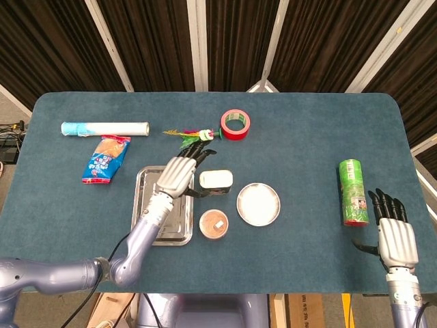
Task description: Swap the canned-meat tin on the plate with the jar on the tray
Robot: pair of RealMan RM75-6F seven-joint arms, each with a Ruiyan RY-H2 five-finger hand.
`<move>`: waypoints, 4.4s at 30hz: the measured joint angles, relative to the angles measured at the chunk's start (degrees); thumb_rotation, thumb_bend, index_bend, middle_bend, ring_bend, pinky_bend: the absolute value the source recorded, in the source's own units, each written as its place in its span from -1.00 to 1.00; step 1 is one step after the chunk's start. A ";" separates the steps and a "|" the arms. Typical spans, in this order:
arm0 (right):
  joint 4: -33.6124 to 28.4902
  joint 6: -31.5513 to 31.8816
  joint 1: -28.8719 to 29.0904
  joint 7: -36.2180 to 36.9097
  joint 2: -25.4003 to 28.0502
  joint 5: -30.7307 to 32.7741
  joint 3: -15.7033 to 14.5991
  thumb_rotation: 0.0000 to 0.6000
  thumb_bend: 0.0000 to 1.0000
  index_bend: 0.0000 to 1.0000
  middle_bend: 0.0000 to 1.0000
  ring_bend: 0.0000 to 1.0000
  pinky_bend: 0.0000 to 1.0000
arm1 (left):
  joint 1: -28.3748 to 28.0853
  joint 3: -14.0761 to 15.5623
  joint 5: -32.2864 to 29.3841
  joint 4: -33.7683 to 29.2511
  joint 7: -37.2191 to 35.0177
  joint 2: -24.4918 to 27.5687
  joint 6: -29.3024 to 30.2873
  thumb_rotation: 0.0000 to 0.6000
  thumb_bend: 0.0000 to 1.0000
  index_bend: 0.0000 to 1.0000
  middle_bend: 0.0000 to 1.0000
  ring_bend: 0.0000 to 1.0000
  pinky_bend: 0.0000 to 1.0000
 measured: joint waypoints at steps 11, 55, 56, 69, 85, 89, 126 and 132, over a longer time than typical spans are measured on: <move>-0.16 0.17 0.01 -0.95 -0.40 0.20 0.01 1.00 -1.00 -1.00 -1.00 -1.00 -1.00 | 0.07 1.66 2.44 14.16 -9.18 -6.03 -5.57 1.00 -1.00 -0.62 -0.96 -1.00 -0.74; -0.75 0.72 -0.25 -1.12 -0.62 0.22 0.14 1.00 -1.00 -1.00 -1.00 -1.00 -1.00 | 2.43 2.65 20.00 26.41 -32.69 -13.34 0.84 1.00 0.23 -0.04 -0.10 -0.59 -0.54; -0.84 0.83 -0.30 -1.23 -0.59 0.19 0.13 1.00 -1.00 -1.00 -1.00 -1.00 -1.00 | 2.93 2.70 20.56 25.54 -33.36 -12.27 1.67 1.00 0.23 -0.05 -0.10 -0.59 -0.54; -1.33 0.96 -0.18 -2.68 -1.20 -0.39 -0.22 1.00 -1.00 -1.00 -1.00 -1.00 -1.00 | 11.73 9.86 24.22 17.49 -39.37 0.89 3.15 1.00 0.17 -0.07 -0.12 -0.59 -0.54; -1.06 0.84 -0.07 -2.98 -1.56 0.02 -0.06 1.00 -1.00 -1.00 -1.00 -1.00 -1.00 | 15.14 14.56 26.90 25.92 -44.32 -1.07 1.42 1.00 0.13 -0.08 -0.14 -0.60 -0.57; -1.10 0.92 -0.12 -2.80 -1.49 0.13 0.04 1.00 -1.00 -1.00 -1.00 -1.00 -1.00 | 15.56 15.14 27.36 26.99 -44.31 -1.42 1.15 1.00 -0.10 -0.20 -0.29 -0.70 -0.62; -1.54 -2.76 1.36 1.69 0.02 -5.65 -2.36 1.00 -1.00 -1.00 -1.00 -1.00 -1.00 | 32.48 15.46 27.23 -12.46 12.83 21.40 32.71 1.00 -0.73 -0.59 -1.00 -1.00 -1.00; -4.60 -8.95 5.47 8.57 3.28 -13.10 -4.02 1.00 -1.00 -1.00 -1.00 -1.00 -1.00 | 39.74 17.71 27.33 -12.75 8.06 23.61 36.28 1.00 -0.73 -0.59 -1.00 -1.00 -1.00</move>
